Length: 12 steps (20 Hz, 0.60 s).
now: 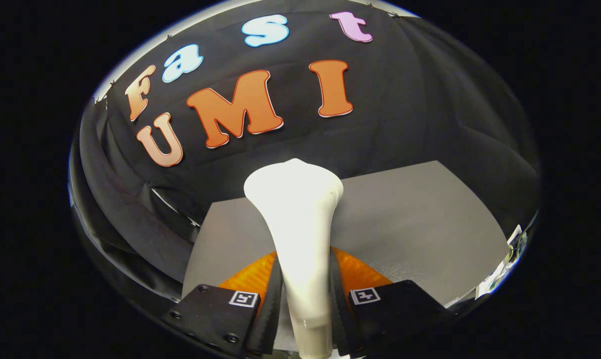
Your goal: Iron the clothes twice with a garment steamer, once on the left side and once on the right side.
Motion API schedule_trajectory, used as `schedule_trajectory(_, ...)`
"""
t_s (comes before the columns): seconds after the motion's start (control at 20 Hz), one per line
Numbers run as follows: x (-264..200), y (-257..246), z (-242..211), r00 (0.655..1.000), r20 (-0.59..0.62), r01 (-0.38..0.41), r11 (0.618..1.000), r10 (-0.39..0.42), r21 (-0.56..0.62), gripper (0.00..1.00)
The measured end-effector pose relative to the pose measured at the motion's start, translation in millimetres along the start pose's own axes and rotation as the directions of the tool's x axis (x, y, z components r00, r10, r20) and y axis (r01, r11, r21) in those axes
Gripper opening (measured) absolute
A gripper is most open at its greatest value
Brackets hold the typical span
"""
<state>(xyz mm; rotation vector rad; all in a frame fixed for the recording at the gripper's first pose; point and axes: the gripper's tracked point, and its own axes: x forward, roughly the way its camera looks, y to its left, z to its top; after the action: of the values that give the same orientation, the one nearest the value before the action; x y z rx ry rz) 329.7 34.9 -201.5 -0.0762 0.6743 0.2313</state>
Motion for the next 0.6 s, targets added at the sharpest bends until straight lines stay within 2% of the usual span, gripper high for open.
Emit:
schedule_trajectory(0.35,-50.1,7.9,14.3,0.992,0.122,0.024,1.0,-0.026,0.016,0.53)
schedule_trajectory(0.6,-89.4,13.7,11.4,0.978,0.186,0.086,0.996,-0.089,0.026,0.53)
